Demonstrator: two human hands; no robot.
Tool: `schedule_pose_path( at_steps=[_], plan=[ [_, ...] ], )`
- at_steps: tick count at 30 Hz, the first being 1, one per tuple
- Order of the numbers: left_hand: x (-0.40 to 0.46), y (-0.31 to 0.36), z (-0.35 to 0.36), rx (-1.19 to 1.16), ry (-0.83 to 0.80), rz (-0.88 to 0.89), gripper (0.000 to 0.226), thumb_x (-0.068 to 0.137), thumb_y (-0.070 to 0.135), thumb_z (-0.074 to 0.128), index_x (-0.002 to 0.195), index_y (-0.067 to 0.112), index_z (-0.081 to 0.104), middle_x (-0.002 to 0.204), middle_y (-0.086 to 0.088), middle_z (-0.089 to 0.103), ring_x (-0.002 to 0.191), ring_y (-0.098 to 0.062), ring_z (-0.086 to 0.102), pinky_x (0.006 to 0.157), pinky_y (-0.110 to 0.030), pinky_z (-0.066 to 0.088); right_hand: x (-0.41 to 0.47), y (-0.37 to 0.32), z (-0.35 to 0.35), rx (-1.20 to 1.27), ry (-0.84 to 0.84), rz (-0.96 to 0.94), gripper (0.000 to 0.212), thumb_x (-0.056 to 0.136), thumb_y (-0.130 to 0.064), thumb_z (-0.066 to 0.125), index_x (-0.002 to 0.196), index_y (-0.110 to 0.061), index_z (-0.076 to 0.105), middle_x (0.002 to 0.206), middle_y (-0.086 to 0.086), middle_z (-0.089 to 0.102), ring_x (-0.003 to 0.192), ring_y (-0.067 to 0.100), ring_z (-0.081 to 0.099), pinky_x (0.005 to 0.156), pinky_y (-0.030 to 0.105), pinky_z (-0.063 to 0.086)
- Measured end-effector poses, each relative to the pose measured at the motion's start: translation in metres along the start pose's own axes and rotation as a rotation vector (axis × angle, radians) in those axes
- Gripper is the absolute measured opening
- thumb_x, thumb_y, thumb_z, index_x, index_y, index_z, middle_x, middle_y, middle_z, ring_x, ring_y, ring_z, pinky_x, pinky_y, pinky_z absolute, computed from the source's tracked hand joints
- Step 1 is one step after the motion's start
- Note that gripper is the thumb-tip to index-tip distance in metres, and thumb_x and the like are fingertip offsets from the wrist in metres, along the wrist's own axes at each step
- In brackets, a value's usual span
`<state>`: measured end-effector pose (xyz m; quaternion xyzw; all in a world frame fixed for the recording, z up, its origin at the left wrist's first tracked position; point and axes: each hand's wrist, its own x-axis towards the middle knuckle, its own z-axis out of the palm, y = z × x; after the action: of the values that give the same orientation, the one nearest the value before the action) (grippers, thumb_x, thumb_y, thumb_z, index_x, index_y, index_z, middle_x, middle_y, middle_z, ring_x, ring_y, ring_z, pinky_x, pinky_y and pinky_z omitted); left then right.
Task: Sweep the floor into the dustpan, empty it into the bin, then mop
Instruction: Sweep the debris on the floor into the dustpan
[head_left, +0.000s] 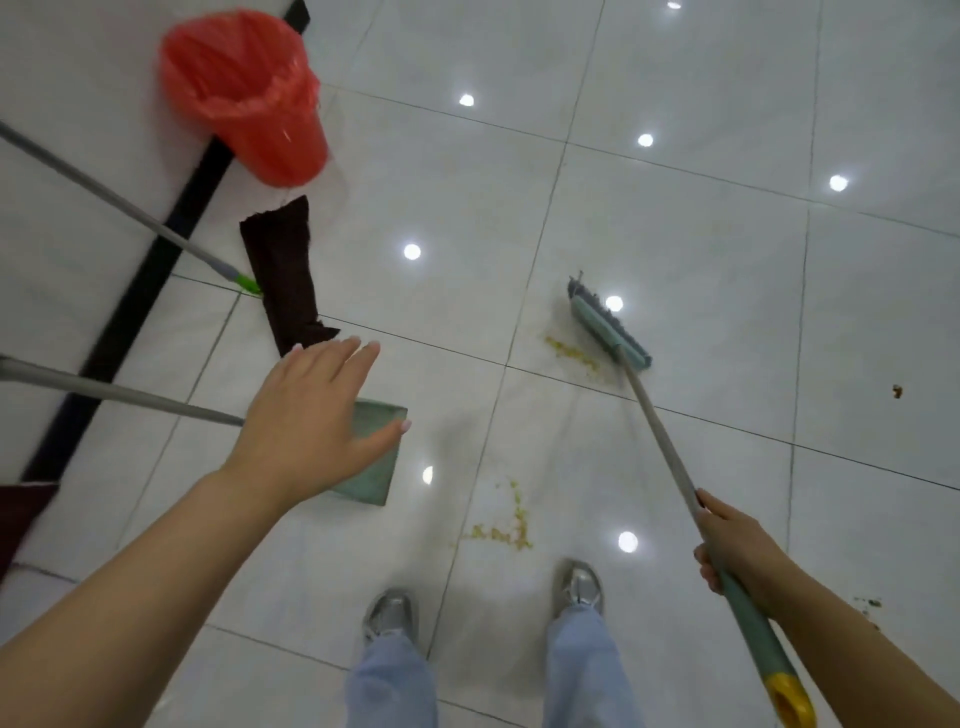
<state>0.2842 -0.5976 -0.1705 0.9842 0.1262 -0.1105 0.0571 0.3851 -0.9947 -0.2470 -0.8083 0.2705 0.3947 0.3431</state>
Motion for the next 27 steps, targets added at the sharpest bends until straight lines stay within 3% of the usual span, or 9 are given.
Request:
schedule_pose_path(
  at_steps=[5,9,13,16,20,24,27],
  plan=[
    [-0.032,-0.088,-0.025,-0.006,0.09,0.002,0.079,0.081,0.058,0.057,0.141,0.01,0.041,0.142,-0.01,0.047,0.13,-0.027,0.043,0.11,-0.042,0.031,-0.032,-0.005,0.077,-0.06,-0.043,-0.016,0.028,0.1,-0.011,0.038,0.124,-0.016,0.051,0.063,0.018,0.052,0.049,0.023,0.046,0.045,0.028,0.041],
    [-0.053,-0.141,-0.045,0.052,0.108,0.027,0.074,0.084,0.05,0.057,0.144,0.013,0.035,0.146,-0.008,0.041,0.135,-0.026,0.035,0.116,-0.044,0.02,-0.061,-0.002,0.131,-0.061,-0.038,0.006,0.018,0.099,-0.004,0.037,0.106,-0.017,0.048,0.066,0.019,0.051,0.05,0.024,0.043,0.047,0.028,0.04],
    [-0.066,-0.179,-0.065,0.17,0.168,0.035,0.071,0.082,0.04,0.064,0.142,0.013,0.039,0.143,-0.009,0.044,0.138,-0.028,0.032,0.118,-0.049,0.015,-0.077,-0.001,0.162,-0.045,-0.025,0.055,0.023,0.1,-0.008,0.035,0.112,-0.019,0.051,0.07,0.02,0.051,0.049,0.026,0.042,0.047,0.03,0.039],
    [-0.072,-0.207,-0.074,0.222,0.284,-0.023,0.067,0.078,0.034,0.068,0.136,0.009,0.047,0.139,-0.016,0.047,0.14,-0.036,0.026,0.116,-0.057,0.011,-0.076,-0.007,0.167,-0.007,0.022,0.099,0.033,0.102,-0.015,0.036,0.13,-0.021,0.052,0.069,0.019,0.052,0.049,0.025,0.043,0.044,0.026,0.04],
    [-0.077,-0.235,-0.079,0.162,0.362,-0.161,0.075,0.077,0.036,0.069,0.141,0.01,0.039,0.147,-0.018,0.037,0.142,-0.039,0.016,0.113,-0.06,0.003,-0.079,-0.009,0.17,0.013,0.056,0.091,0.04,0.103,-0.02,0.037,0.142,-0.021,0.044,0.067,0.02,0.054,0.048,0.024,0.044,0.038,0.022,0.042],
    [-0.082,-0.262,-0.071,-0.205,0.21,-0.186,0.094,0.075,0.02,0.078,0.149,0.011,0.02,0.149,-0.015,0.033,0.139,-0.031,0.025,0.113,-0.05,0.027,-0.089,-0.008,0.17,0.017,0.06,0.048,0.038,0.102,-0.018,0.038,0.139,-0.018,0.047,0.065,0.02,0.052,0.045,0.023,0.042,0.036,0.021,0.04],
    [-0.074,-0.272,-0.065,-0.14,0.182,-0.221,0.081,0.076,-0.003,0.073,0.145,0.006,0.032,0.129,-0.02,0.052,0.126,-0.035,0.039,0.1,-0.053,0.04,-0.089,0.001,0.171,0.039,0.064,0.033,0.04,0.102,-0.017,0.038,0.142,-0.018,0.043,0.061,0.017,0.049,0.044,0.023,0.041,0.039,0.023,0.038]
  ],
)
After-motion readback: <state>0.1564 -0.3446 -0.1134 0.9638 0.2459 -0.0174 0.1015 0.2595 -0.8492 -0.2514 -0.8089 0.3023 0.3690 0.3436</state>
